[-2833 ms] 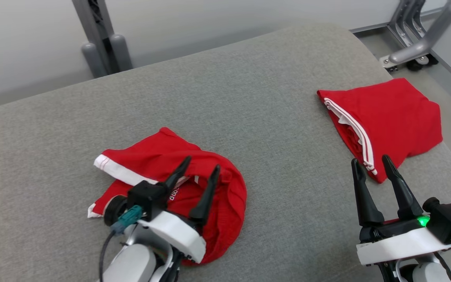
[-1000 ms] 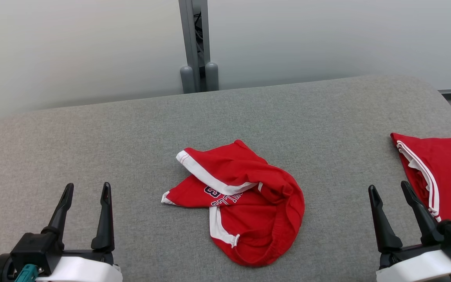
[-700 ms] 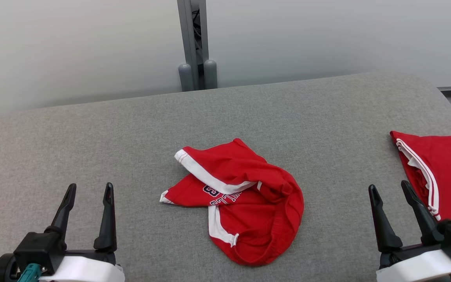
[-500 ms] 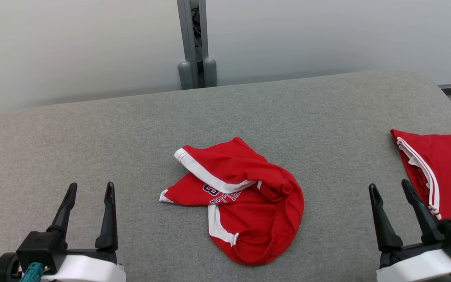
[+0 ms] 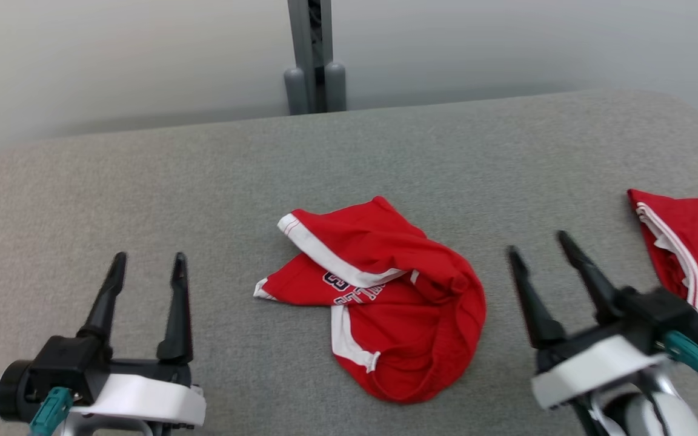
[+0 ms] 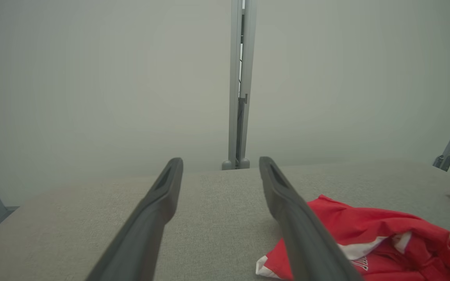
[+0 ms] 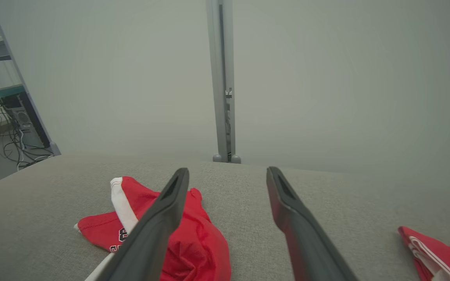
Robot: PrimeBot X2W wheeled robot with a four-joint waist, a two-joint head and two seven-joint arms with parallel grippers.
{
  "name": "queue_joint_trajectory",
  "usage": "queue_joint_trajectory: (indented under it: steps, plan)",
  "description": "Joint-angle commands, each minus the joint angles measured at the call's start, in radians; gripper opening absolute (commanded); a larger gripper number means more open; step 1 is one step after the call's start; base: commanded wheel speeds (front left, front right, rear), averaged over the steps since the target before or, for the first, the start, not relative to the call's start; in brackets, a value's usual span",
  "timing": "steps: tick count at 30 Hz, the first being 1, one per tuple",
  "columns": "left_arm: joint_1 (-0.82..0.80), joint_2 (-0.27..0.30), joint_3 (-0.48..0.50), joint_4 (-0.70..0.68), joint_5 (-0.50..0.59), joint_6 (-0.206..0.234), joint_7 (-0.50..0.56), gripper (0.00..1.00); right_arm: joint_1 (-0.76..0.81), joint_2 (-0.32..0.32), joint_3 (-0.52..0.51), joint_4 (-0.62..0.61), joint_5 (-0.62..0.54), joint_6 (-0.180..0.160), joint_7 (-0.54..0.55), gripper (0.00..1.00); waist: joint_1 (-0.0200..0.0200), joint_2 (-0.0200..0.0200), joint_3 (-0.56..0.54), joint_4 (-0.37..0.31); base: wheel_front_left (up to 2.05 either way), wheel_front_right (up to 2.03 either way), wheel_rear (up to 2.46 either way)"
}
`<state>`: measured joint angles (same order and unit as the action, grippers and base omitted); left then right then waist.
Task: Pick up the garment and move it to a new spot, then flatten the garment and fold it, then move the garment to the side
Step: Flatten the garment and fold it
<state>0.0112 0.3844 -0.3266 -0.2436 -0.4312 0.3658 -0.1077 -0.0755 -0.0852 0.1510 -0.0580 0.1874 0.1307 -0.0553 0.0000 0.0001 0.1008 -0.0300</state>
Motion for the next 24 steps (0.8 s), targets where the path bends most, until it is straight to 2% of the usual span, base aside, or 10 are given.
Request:
queue_joint_trajectory:
  steps: [1,7,12,19,24]
  plan:
    - [-0.021,-0.006,-0.006,0.004,0.006,-0.006,-0.005,1.0,-0.051,-0.016,0.05,0.032,0.012,0.0,0.017,1.0,0.0,-0.0001,0.033,0.031,0.0,0.0,0.0]
    - [-0.092,-0.035,-0.035,0.039,0.001,-0.038,-0.023,1.0,-0.274,-0.065,0.293,0.211,0.061,0.0,0.101,1.0,0.0,-0.0001,0.1,0.106,0.0,0.0,0.0]
    - [-0.142,-0.066,-0.068,0.091,-0.006,-0.074,-0.05,1.0,-0.355,-0.088,0.439,0.319,0.112,0.0,0.139,1.0,0.0,-0.0001,0.133,0.172,0.0,0.0,0.0]
    - [-0.177,-0.093,-0.077,0.152,-0.022,-0.102,-0.089,1.0,-0.364,-0.118,0.508,0.388,0.144,0.0,0.162,1.0,0.0,-0.0001,0.174,0.199,0.0,0.0,0.0]
    - [-0.204,-0.106,-0.087,0.195,-0.028,-0.127,-0.108,1.0,-0.351,-0.143,0.548,0.438,0.166,0.0,0.238,1.0,0.0,-0.0001,0.192,0.204,0.0,0.0,0.0]
